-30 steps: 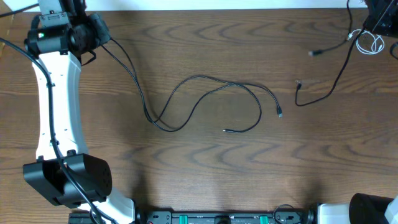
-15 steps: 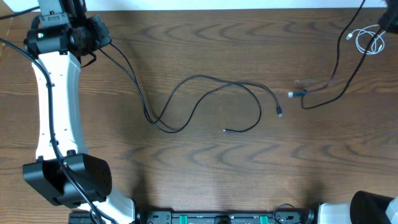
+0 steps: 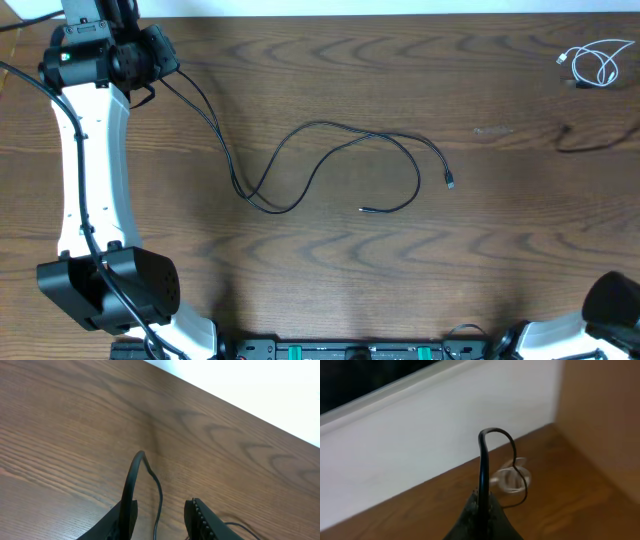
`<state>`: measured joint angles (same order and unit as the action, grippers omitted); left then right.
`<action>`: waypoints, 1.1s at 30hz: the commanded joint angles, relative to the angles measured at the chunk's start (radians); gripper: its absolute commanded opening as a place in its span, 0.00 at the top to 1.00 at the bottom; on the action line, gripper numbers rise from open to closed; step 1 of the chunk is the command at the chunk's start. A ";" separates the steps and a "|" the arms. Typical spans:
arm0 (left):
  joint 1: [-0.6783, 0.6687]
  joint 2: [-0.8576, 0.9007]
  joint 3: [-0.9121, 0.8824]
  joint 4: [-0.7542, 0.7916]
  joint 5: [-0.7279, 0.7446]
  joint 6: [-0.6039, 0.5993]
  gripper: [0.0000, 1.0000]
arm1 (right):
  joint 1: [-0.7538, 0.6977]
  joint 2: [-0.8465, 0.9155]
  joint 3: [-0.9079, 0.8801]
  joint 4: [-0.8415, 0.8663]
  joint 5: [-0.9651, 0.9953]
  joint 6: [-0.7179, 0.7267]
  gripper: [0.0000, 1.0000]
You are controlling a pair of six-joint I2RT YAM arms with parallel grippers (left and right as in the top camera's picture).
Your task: Untangle cables
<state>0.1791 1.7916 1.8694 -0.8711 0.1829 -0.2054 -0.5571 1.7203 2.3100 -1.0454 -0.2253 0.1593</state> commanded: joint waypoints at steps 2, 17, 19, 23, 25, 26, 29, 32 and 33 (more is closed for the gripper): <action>-0.002 0.005 -0.001 -0.003 0.009 0.005 0.64 | -0.133 0.069 0.004 0.029 0.043 0.005 0.99; -0.002 0.005 -0.001 -0.003 0.009 0.005 0.63 | -0.241 0.418 0.004 0.041 0.123 0.004 0.99; -0.002 0.005 -0.001 -0.003 0.009 0.005 0.63 | -0.241 0.465 0.004 0.026 0.142 0.005 0.99; -0.002 0.005 -0.001 -0.003 0.009 0.005 0.63 | -0.241 0.546 0.004 -0.014 0.199 0.021 0.98; -0.002 0.005 -0.001 -0.003 0.009 0.005 0.63 | -0.243 0.584 0.004 -0.032 0.232 0.050 0.86; -0.002 0.005 -0.001 -0.003 0.009 0.005 0.63 | -0.244 0.605 0.004 -0.036 0.234 0.055 0.60; -0.002 0.005 -0.001 -0.003 0.009 0.005 0.63 | -0.243 0.626 0.004 -0.044 0.211 0.057 0.32; -0.002 0.005 -0.001 -0.004 0.009 0.005 0.63 | -0.243 0.613 0.010 -0.043 0.180 0.056 0.21; -0.002 0.005 -0.001 -0.004 0.009 0.005 0.63 | -0.243 0.599 0.016 -0.044 0.169 0.054 0.20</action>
<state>0.1791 1.7916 1.8694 -0.8715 0.1829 -0.2054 -0.7948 2.3585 2.3100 -1.0885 -0.0319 0.2047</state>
